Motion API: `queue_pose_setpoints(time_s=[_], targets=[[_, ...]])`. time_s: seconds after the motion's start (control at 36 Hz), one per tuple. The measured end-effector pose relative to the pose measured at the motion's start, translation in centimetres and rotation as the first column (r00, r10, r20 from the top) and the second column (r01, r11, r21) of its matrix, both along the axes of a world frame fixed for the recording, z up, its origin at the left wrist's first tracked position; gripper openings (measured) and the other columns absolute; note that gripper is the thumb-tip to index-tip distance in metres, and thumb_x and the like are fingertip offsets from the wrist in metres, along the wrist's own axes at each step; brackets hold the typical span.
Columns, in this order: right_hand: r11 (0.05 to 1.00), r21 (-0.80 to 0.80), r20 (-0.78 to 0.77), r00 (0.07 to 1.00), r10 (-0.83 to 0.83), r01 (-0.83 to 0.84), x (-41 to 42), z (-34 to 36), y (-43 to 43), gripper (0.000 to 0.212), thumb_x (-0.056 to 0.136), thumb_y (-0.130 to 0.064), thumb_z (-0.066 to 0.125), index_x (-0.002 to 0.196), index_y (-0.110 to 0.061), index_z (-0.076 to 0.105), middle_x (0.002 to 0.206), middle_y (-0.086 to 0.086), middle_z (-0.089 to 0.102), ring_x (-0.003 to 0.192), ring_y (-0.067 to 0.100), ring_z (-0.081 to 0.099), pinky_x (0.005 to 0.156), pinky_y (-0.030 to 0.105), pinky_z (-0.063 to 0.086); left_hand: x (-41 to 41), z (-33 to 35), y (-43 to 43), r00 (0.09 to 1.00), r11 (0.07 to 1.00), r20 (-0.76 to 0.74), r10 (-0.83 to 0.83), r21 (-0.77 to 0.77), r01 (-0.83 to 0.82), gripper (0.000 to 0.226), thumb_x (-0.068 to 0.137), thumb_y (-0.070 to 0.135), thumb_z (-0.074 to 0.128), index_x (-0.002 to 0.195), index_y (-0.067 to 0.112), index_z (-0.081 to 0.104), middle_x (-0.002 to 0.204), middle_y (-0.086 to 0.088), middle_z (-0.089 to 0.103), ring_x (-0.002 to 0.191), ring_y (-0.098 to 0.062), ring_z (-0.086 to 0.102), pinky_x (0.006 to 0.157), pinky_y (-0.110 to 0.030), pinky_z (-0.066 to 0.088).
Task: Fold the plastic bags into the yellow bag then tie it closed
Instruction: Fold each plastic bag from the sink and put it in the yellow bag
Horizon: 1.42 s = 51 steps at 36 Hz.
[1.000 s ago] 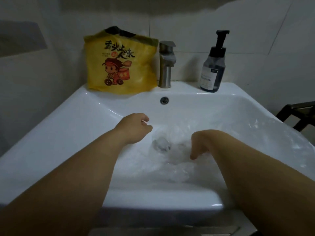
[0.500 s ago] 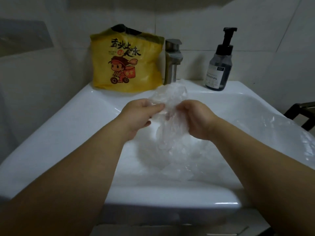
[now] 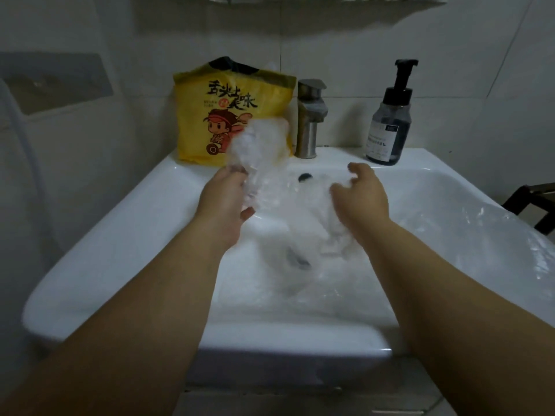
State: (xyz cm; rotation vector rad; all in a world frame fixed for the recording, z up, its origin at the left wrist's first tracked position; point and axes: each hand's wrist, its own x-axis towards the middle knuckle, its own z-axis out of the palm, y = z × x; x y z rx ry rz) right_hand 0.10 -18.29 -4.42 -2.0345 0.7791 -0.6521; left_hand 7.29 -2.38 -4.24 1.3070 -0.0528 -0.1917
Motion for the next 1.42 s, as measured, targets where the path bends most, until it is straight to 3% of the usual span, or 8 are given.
queue_pose_setpoints(time_s=[0.08, 0.19, 0.36, 0.69, 0.89, 1.0, 1.22, 1.42], targets=[[0.949, -0.3, -0.171, 0.984, 0.043, -0.093, -0.7, -0.1, 0.0, 0.082, 0.088, -0.028, 0.061, 0.152, -0.029, 0.01, 0.156, 0.005, 0.021, 0.139, 0.029, 0.026, 0.11, 0.047, 0.023, -0.5, 0.0, -0.1, 0.999, 0.998, -0.005, -0.05, 0.041, 0.05, 0.018, 0.091, 0.015, 0.051, 0.085, 0.022, 0.067, 0.093, -0.001, 0.067, 0.097, -0.025, 0.06, 0.07, -0.031, 0.044], [0.875, 0.153, 0.261, 0.872, 0.413, -0.46, -0.9, 1.0, 1.0, 0.076, 0.091, -0.018, 0.059, 0.152, -0.03, 0.015, 0.151, 0.007, 0.03, 0.131, 0.025, 0.038, 0.108, 0.041, 0.033, -0.6, 0.0, 0.0, 0.984, 0.984, 0.046, -0.173, 0.061, 0.17, 0.027, 0.094, 0.017, 0.046, 0.075, 0.019, 0.065, 0.065, 0.007, 0.067, 0.075, -0.016, 0.062, 0.07, -0.031, 0.046], [0.643, 0.428, 0.328, 0.772, 0.545, -0.636, -0.3, 0.7, 1.9, 0.028, 0.093, -0.015, 0.056, 0.121, -0.015, 0.06, 0.108, 0.014, 0.062, 0.092, 0.031, 0.052, 0.081, 0.043, 0.049, -0.6, -0.8, -0.2, 0.949, 0.934, 0.144, -0.28, 0.269, 0.235, 0.017, 0.09, 0.02, 0.053, 0.086, 0.016, 0.07, 0.071, -0.001, 0.066, 0.07, -0.022, 0.058, 0.066, -0.03, 0.042], [0.626, 0.666, 0.388, 0.905, 0.174, -0.406, 0.0, 1.5, 0.7, 0.02, 0.093, -0.022, 0.056, 0.11, -0.014, 0.06, 0.1, 0.001, 0.064, 0.106, 0.025, 0.058, 0.096, 0.041, 0.046, -0.5, 0.0, -0.1, 0.981, 0.957, 0.08, -0.179, 0.244, 0.155, 0.023, 0.089, 0.04, 0.061, 0.094, 0.021, 0.072, 0.081, 0.003, 0.073, 0.073, -0.017, 0.069, 0.058, -0.023, 0.048], [0.471, 0.728, 0.539, 0.84, 0.053, -0.497, -0.2, 1.6, 0.4, 0.014, 0.092, -0.005, 0.047, 0.083, -0.006, 0.057, 0.075, 0.007, 0.055, 0.051, 0.014, 0.052, 0.048, 0.024, 0.04, -0.4, -1.0, 0.0, 0.972, 0.779, 0.23, -0.043, 0.617, -0.112, 0.052, 0.083, 0.053, 0.063, 0.116, 0.013, 0.057, 0.114, -0.005, 0.059, 0.094, -0.021, 0.058, 0.071, -0.031, 0.045], [0.545, 0.682, 0.506, 0.853, 0.13, -0.487, -0.3, 1.6, 0.9, 0.012, 0.091, 0.003, 0.05, 0.086, -0.003, 0.058, 0.083, 0.011, 0.06, 0.058, 0.014, 0.061, 0.047, 0.019, 0.046, -1.3, -0.5, 0.3, 0.868, 0.749, 0.492, -0.071, 0.601, -0.28, 0.071, 0.086, 0.025, 0.068, 0.146, 0.03, 0.031, 0.142, -0.004, 0.029, 0.128, -0.023, 0.04, 0.103, -0.037, 0.041], [0.665, 0.571, 0.472, 0.855, 0.213, -0.481, -0.5, 1.5, 1.4, 0.019, 0.09, 0.002, 0.056, 0.108, -0.003, 0.056, 0.103, 0.02, 0.062, 0.089, 0.032, 0.064, 0.083, 0.045, 0.056, -3.3, -0.5, -0.3, 0.717, 0.786, 0.517, -0.468, 0.614, 0.07, 0.026, 0.082, 0.021, 0.071, 0.099, 0.04, 0.066, 0.102, 0.021, 0.066, 0.097, -0.001, 0.061, 0.082, -0.017, 0.047], [0.737, 0.527, 0.475, 0.865, 0.158, -0.424, -0.5, 1.6, 1.3, 0.021, 0.092, 0.002, 0.054, 0.112, 0.004, 0.055, 0.108, 0.026, 0.061, 0.099, 0.037, 0.063, 0.093, 0.051, 0.051, -2.2, -0.2, -0.3, 0.811, 0.851, 0.53, -0.249, 0.519, -0.077, 0.014, 0.094, 0.018, 0.058, 0.087, 0.028, 0.063, 0.084, 0.009, 0.06, 0.079, -0.009, 0.055, 0.067, -0.01, 0.041]])
